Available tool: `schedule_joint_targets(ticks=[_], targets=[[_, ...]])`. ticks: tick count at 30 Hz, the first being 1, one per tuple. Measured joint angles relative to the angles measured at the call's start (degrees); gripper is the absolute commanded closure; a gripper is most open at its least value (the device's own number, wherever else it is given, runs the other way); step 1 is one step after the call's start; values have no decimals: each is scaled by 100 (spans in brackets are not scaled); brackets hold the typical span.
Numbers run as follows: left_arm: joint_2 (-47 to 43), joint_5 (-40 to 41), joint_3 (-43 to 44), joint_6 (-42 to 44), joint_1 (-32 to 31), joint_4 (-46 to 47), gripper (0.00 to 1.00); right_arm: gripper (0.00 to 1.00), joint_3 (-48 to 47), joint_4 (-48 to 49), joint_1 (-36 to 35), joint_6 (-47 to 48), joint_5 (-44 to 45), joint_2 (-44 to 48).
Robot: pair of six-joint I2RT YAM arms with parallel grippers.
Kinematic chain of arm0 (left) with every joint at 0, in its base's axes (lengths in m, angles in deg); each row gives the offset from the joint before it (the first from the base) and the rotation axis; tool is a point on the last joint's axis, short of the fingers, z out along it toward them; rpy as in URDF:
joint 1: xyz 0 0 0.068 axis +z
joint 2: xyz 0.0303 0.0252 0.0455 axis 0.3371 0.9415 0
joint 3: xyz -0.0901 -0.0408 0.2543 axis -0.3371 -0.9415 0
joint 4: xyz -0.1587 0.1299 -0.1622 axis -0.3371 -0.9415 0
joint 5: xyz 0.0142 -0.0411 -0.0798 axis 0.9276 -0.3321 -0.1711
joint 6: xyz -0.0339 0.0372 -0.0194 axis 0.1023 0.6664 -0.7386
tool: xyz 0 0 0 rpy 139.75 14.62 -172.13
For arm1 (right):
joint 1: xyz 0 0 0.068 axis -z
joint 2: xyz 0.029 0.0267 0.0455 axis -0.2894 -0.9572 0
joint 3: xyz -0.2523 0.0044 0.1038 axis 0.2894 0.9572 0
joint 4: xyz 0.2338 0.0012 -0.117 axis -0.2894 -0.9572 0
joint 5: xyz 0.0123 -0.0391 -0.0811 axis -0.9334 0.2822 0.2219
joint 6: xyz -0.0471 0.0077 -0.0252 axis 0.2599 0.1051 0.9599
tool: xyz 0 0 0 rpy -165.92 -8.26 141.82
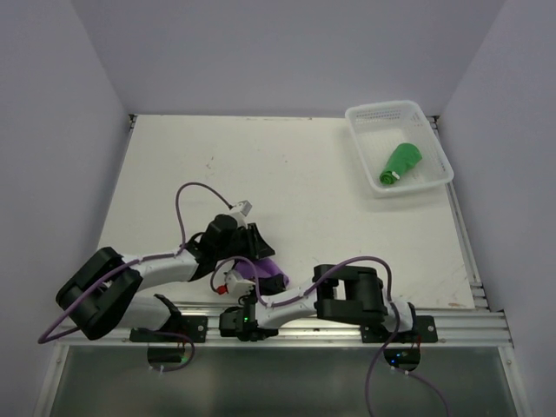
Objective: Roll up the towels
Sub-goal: Roll the towel
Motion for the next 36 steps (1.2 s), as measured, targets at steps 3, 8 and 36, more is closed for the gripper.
schedule_joint_targets(ticks=[3,8,36], targets=[[20,0,-129,-31,-4,120,64,100,-70,-90,-15,39,46,-83],[103,9,-378,-157,-4,393,64,100,-214,-273,-39,129,101,-236],[487,326,-1008,-573,-74,1906,65,53,1613,1593,46,-385,-1045,2251]])
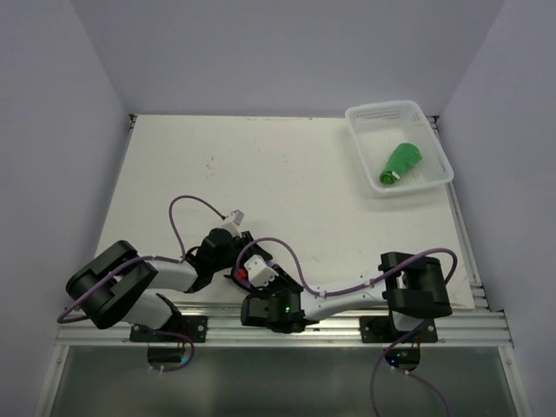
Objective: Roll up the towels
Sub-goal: Roll the towel
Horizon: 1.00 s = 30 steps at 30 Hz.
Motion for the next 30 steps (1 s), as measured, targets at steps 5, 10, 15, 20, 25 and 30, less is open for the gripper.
schedule_joint_targets(ticks=[5,10,15,20,25,30], targets=[[2,4,-2,0,0,2,65,53,640,560,37,44,-673,1038],[4,17,-2,2,-9,4,65,53,1110,1200,573,31,-1687,2343],[4,26,-2,2,-17,7,65,53,1554,1784,2028,-247,-3250,2798],[-13,39,-13,2,-20,7,65,53,1838,1899,2828,-623,-4315,2583],[-20,46,-24,2,-20,15,65,54,2017,2177,3060,-914,-4986,2133],[-39,46,-39,2,-20,17,65,58,2048,2385,3110,-1040,-5292,1725]])
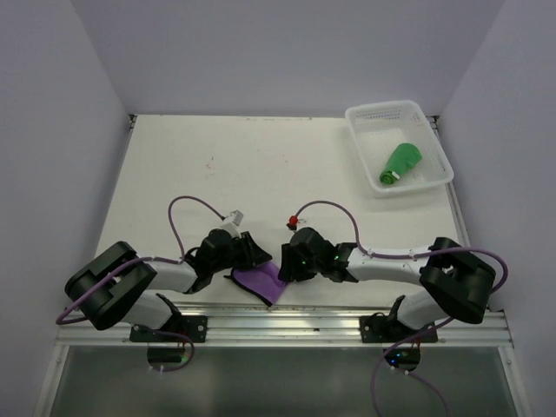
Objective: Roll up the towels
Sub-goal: Roll the towel
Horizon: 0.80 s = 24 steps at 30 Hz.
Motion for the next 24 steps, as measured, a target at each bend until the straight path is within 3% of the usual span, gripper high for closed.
schedule_joint_targets(ticks=[8,9,12,16,24], targets=[[-131,35,-39,9,0,-111,65,71,170,516,17,-114,-310,-155],[-142,39,-39,22,0,-129,65,78,170,553,20,-114,-358,-168],[-164,61,-35,39,-2,-177,65,84,212,723,26,-92,-577,-181],[-168,63,109,138,7,-413,65,100,372,1082,46,20,-960,-184],[-103,42,732,483,208,-1322,64,100,584,1530,-9,352,-901,-179]])
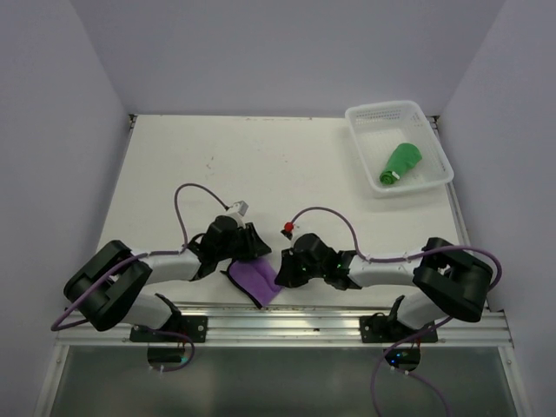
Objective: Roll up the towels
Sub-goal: Roll the towel
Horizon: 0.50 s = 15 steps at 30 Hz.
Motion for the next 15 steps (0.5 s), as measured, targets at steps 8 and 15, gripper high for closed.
schedule_joint_targets(ticks=[8,15], targets=[[39,164,581,275,129,-745,64,100,35,76,-745,262,1646,120],[39,254,758,321,205,-1003,64,100,-306,-459,-1320,651,3355,116]])
